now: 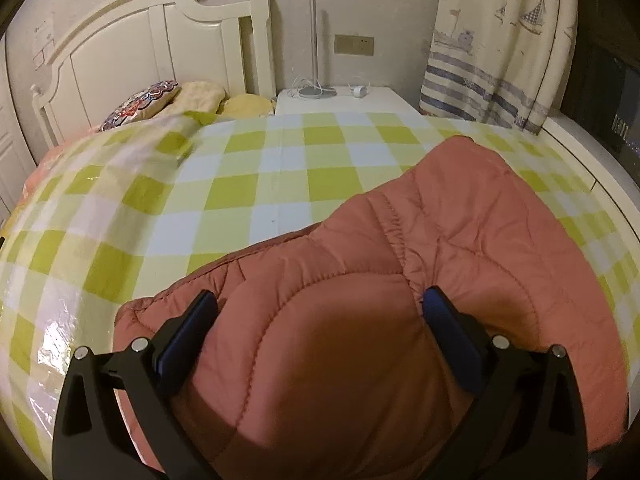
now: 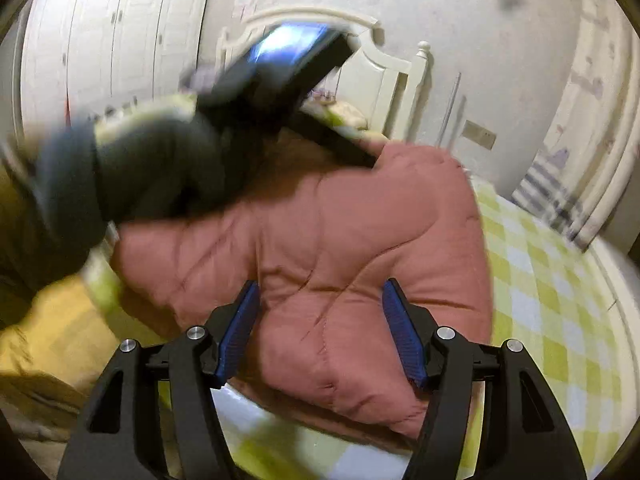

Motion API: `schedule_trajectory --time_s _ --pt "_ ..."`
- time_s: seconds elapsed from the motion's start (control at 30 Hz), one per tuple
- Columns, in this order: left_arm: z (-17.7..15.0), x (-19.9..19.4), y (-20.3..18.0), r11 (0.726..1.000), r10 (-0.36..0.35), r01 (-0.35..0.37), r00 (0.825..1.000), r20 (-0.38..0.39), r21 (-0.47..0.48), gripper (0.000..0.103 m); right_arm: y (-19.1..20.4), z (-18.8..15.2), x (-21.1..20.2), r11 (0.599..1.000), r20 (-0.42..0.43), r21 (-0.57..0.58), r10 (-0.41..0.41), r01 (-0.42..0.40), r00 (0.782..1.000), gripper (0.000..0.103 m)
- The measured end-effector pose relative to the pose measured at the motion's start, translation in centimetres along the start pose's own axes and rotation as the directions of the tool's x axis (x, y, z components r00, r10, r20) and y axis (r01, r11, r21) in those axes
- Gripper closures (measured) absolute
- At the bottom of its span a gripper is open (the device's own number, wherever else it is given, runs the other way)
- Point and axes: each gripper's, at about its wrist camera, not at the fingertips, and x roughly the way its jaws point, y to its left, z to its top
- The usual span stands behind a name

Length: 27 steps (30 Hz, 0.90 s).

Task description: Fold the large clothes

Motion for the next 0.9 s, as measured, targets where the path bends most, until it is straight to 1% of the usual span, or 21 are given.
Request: schedule_trajectory --time_s 0.07,0.1,0.13,0.17,0.2,0.23,0.27,0.3,0.33,0.4,0.43,0.47,0.5,0.57,0.6,0.63,0.67,0.7,0.73,0.83,0.9 --pt "-0.1 0.1 0.4 1.000 -0.011 0.011 1.000 -0.001 -0.012 0.002 -1.7 1.5 -2.2 0.998 0.080 0.062 -0.027 0.022 0.996 0.039" --pt "-0.1 0.2 0.5 1.000 -0.015 0.015 1.000 -0.002 -0.014 0.002 -2.4 2.0 -2.7 0.996 0.104 0.084 -0.045 0.036 0.994 0.037" --pt "-0.1 0.2 0.5 1.000 -0.016 0.016 1.000 -0.001 -0.014 0.002 -3.2 2.3 -2.8 0.992 0.118 0.112 -0.062 0.049 0.991 0.030" --pt "-0.1 0.2 0.5 1.000 -0.016 0.016 1.000 -0.001 -0.014 0.002 -3.9 2.4 -2.2 0.990 0.104 0.135 -0.064 0.050 0.993 0.025" --pt "-0.1 0.2 0.5 1.000 -0.018 0.018 1.000 -0.003 -0.016 0.002 -4.2 2.2 -1.1 0.989 0.074 0.146 -0.047 0.036 0.996 0.025" --pt "0.0 0.3 0.7 0.999 -0.030 0.029 1.000 -0.007 -0.019 0.002 -4.2 1.3 2.0 0.989 -0.039 0.145 -0.002 0.008 0.999 0.021" --pt "0.2 0.1 0.9 0.998 -0.056 0.056 0.998 -0.005 -0.028 0.002 -3.5 0.6 3.6 0.994 -0.078 0.102 -0.027 0.035 0.997 0.014" --pt "0.4 -0.4 1.3 0.997 -0.066 0.066 0.998 0.001 -0.044 0.002 -2.7 0.1 4.2 0.996 -0.064 0.052 -0.065 0.068 0.996 0.013" --pt "0.5 -1.1 1.5 0.997 -0.052 0.053 0.999 0.012 -0.054 0.002 -1.9 -0.1 4.5 0.994 -0.058 0.016 -0.106 0.107 0.993 0.013" --pt "0.4 -3.9 1.9 0.997 -0.015 0.020 0.997 0.072 -0.078 0.002 -1.5 0.4 4.4 0.992 -0.085 0.014 -0.122 0.124 0.989 0.013" --pt "0.1 -6.1 2.0 0.996 -0.009 0.020 0.992 0.127 -0.083 0.002 -1.5 0.4 4.4 0.993 -0.087 0.007 -0.120 0.121 0.989 0.013" --pt "-0.1 -7.6 1.9 0.996 -0.017 0.030 0.987 0.160 -0.079 0.002 -1.6 0.4 4.4 0.993 -0.085 0.010 -0.112 0.114 0.990 0.012" --pt "-0.7 -9.5 1.5 0.997 -0.031 0.045 0.977 0.209 -0.065 0.002 -1.8 0.2 4.5 0.994 -0.079 0.022 -0.102 0.105 0.992 0.012" --pt "-1.6 -10.9 0.4 0.999 -0.030 0.037 0.971 0.237 -0.023 0.002 -2.0 -0.1 4.4 0.994 -0.065 0.031 -0.101 0.103 0.993 0.012" --pt "-2.1 -10.8 -0.3 1.000 -0.024 0.025 0.975 0.222 -0.002 0.002 -2.0 0.0 4.4 0.994 -0.065 0.030 -0.103 0.105 0.993 0.012" --pt "-3.1 -8.9 -1.6 0.999 0.012 -0.020 0.988 0.152 0.048 0.002 -1.9 0.0 4.4 0.994 -0.065 0.029 -0.103 0.105 0.993 0.012" --pt "-3.7 -7.3 -2.1 0.996 0.044 -0.052 0.994 0.101 0.075 0.002 -1.9 -0.1 4.4 0.995 -0.064 0.027 -0.098 0.100 0.993 0.012" --pt "-5.0 -5.4 -2.5 0.993 0.065 -0.074 0.994 0.088 0.098 0.002 -1.6 -0.1 4.1 0.996 -0.057 0.025 -0.088 0.090 0.994 0.012" --pt "-5.5 -5.2 -2.3 0.993 0.058 -0.070 0.990 0.126 0.090 0.002 -1.6 -0.1 3.6 0.997 -0.048 0.020 -0.076 0.077 0.996 0.012" --pt "-5.5 -5.6 -1.3 0.998 0.024 -0.031 0.993 0.114 0.055 0.002 -1.7 0.2 2.6 0.998 -0.043 0.003 -0.069 0.069 0.997 0.012" --pt "-5.7 -5.5 -1.1 0.998 0.019 -0.026 0.992 0.122 0.055 0.002 -2.2 1.0 1.2 0.997 -0.007 0.022 -0.075 0.076 0.997 0.012"
